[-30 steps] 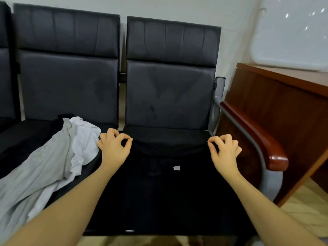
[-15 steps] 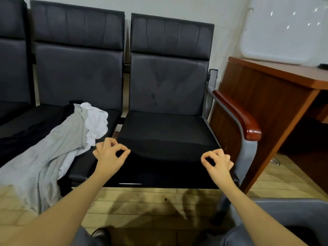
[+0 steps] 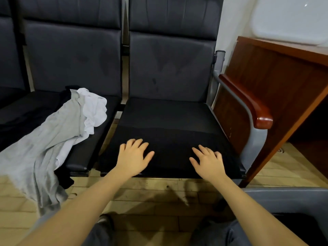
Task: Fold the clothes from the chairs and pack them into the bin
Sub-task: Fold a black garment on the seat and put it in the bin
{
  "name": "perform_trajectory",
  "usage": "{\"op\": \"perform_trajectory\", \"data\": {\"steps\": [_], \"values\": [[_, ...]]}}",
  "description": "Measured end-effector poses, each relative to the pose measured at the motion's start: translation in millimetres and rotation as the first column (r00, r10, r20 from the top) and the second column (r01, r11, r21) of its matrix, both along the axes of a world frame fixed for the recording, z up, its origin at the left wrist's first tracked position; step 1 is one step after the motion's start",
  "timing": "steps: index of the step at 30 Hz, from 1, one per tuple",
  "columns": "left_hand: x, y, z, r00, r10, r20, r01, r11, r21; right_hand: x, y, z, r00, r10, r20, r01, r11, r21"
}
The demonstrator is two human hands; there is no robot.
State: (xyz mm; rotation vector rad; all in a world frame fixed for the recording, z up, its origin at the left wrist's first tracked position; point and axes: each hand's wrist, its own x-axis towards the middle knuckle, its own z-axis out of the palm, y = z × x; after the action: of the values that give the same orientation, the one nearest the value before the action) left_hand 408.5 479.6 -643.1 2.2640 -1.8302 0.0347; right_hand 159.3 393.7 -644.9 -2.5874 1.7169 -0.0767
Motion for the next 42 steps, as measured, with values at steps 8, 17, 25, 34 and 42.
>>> {"op": "perform_trajectory", "data": {"steps": [8, 17, 25, 34, 42], "values": [[12, -33, -20, 1.0, 0.027, 0.01, -0.028, 0.952, 0.306, 7, -41, -14, 1.0, 0.008, -0.003, -0.007, 0.987, 0.163], [19, -43, -25, 0.901, -0.385, -0.203, 0.357, 0.92, -0.159, 27, -51, -14, 0.939, 0.245, 0.242, -0.214, 0.965, -0.15], [15, -37, -22, 0.891, -0.42, -0.172, 0.359, 0.885, -0.298, 44, -25, -9, 0.789, 0.414, 0.453, -0.446, 0.894, -0.039], [10, -27, -17, 0.803, -0.595, 0.016, 0.574, 0.766, -0.289, 23, -18, 0, 0.783, 0.412, 0.466, -0.486, 0.873, 0.044], [5, -21, -21, 0.839, -0.525, -0.142, 0.466, 0.828, -0.312, 25, -15, -7, 0.812, 0.313, 0.494, -0.385, 0.922, 0.049]]}}
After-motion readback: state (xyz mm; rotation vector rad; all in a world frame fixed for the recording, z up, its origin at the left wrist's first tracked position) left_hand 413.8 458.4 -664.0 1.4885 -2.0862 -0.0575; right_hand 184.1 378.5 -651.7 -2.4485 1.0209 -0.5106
